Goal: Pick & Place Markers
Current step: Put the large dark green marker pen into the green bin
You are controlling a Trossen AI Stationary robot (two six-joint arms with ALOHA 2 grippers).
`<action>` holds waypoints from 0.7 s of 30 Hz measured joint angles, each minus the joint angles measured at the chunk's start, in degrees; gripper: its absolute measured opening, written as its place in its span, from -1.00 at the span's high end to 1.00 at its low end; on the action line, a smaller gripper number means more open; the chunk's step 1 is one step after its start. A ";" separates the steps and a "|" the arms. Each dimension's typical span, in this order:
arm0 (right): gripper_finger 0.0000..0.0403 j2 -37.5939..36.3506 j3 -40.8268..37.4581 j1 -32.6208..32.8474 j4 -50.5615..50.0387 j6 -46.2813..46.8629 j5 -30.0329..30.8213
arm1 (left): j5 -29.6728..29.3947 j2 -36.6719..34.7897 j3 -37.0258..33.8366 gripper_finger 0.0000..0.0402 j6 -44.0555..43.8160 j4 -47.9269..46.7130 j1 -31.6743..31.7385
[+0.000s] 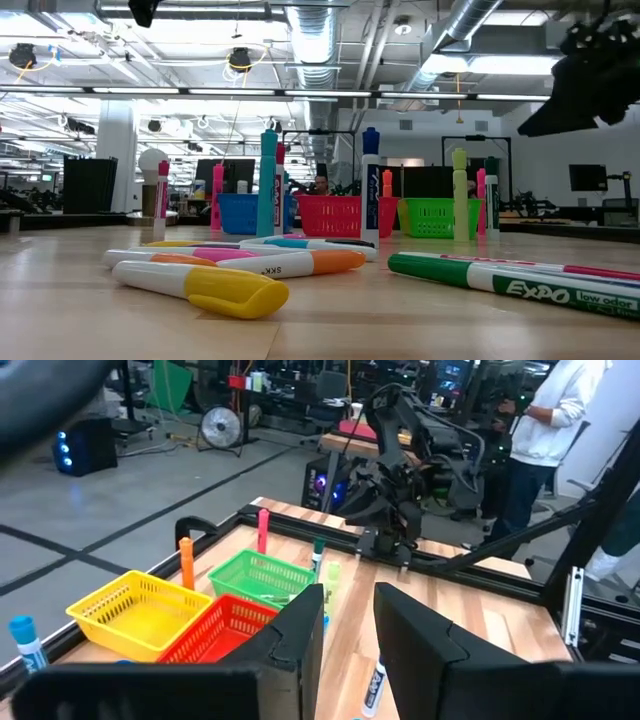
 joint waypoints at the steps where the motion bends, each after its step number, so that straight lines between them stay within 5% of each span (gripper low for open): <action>1: 0.29 -0.85 -0.57 0.93 0.09 1.63 1.12 | 0.02 0.00 0.00 0.54 0.00 0.00 -0.02; 10: 0.33 -5.35 -3.81 12.72 0.78 8.71 8.56 | 0.04 0.01 0.00 0.54 -0.20 0.07 -0.02; 21: 0.25 -4.41 -5.86 11.26 4.61 8.61 7.21 | 0.15 0.02 0.00 0.54 -1.70 0.36 -0.02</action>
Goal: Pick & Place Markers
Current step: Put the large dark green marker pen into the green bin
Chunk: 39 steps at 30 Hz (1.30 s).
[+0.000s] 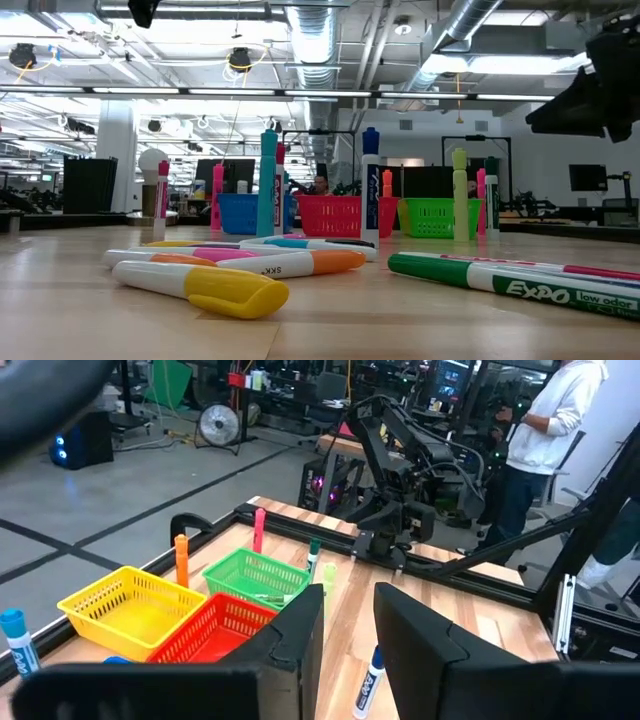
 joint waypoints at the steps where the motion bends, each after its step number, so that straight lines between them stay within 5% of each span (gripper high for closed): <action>1: 0.25 0.00 0.00 -0.42 0.28 0.00 0.00 | 0.00 -0.02 0.00 0.54 0.00 0.09 0.00; 15: 0.05 2.05 -0.26 -6.19 1.68 -3.45 -4.00 | -0.13 -0.02 0.00 0.54 0.09 0.16 0.00; 39: 0.15 17.33 -0.28 -7.53 9.30 1.93 -2.50 | -0.18 -0.01 0.00 0.54 0.20 0.18 -0.02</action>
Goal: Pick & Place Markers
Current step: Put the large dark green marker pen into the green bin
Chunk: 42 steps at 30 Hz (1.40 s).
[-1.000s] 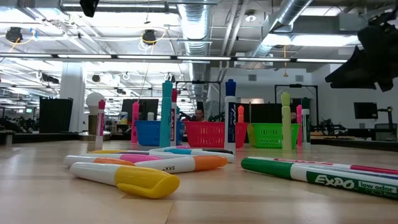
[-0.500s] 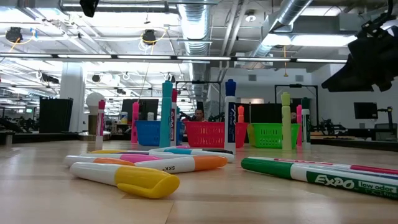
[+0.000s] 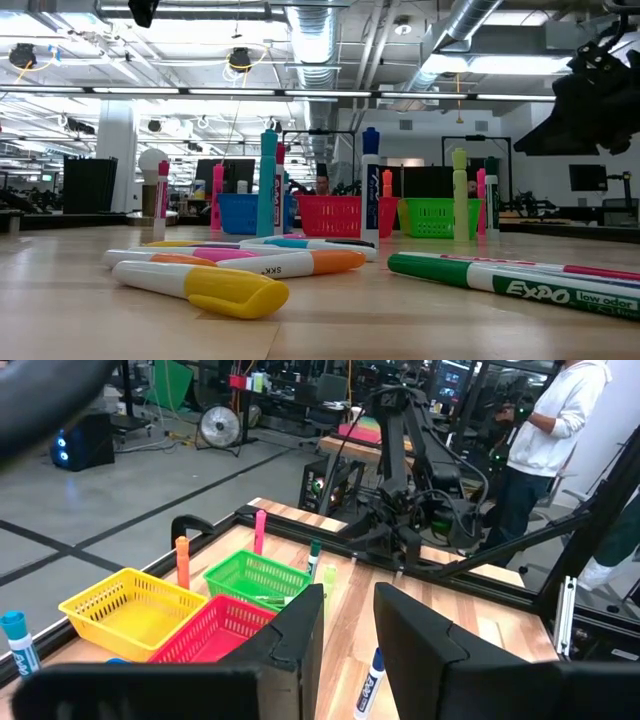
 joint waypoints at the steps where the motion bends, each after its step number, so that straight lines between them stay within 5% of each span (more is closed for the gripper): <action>1: 0.15 0.78 0.00 0.00 0.86 0.00 0.16 | -0.01 0.00 0.00 0.54 0.00 0.00 0.00; 25: -0.01 11.55 0.00 -5.92 11.03 -0.75 -1.64 | -0.02 0.00 0.00 0.54 -0.61 0.03 -0.03; 42: 0.15 -4.85 0.02 -5.79 9.46 -18.31 -8.87 | -0.02 0.01 0.00 0.54 -0.61 0.05 0.00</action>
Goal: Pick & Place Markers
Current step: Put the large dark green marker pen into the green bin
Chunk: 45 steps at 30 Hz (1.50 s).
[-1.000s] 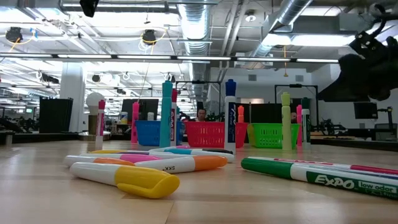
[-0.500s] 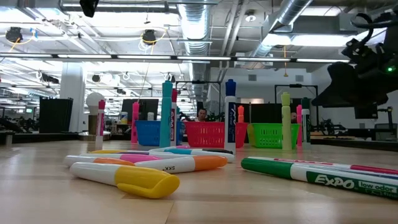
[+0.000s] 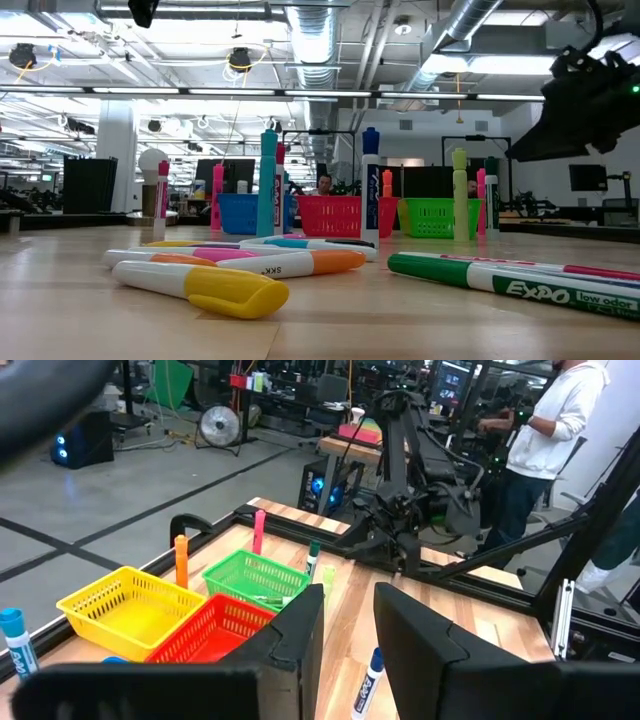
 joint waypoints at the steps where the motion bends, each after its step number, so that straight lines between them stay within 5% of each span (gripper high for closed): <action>1: 0.16 -1.23 0.00 0.00 -0.90 -0.09 -0.10 | 0.00 -0.01 0.00 0.54 0.00 -0.01 0.00; 10: 0.30 -16.67 -0.55 2.01 -6.74 -0.25 1.46 | 0.00 -0.01 0.00 0.54 0.00 0.00 0.00; 16: 0.44 -26.74 -8.11 7.59 -0.09 2.23 2.32 | 0.01 0.00 0.00 0.54 -0.01 0.09 0.00; 22: 0.55 -32.30 -8.22 10.54 3.85 -8.18 3.05 | 0.00 -0.01 0.00 0.54 0.00 0.41 0.00; 36: 0.58 -33.55 -8.15 7.20 0.46 -17.73 1.78 | 0.00 -0.02 0.00 0.54 0.00 0.82 0.00; 45: 0.47 -33.55 -8.20 -3.18 0.81 -22.58 -10.34 | 0.00 -0.02 0.00 0.55 0.00 0.83 0.00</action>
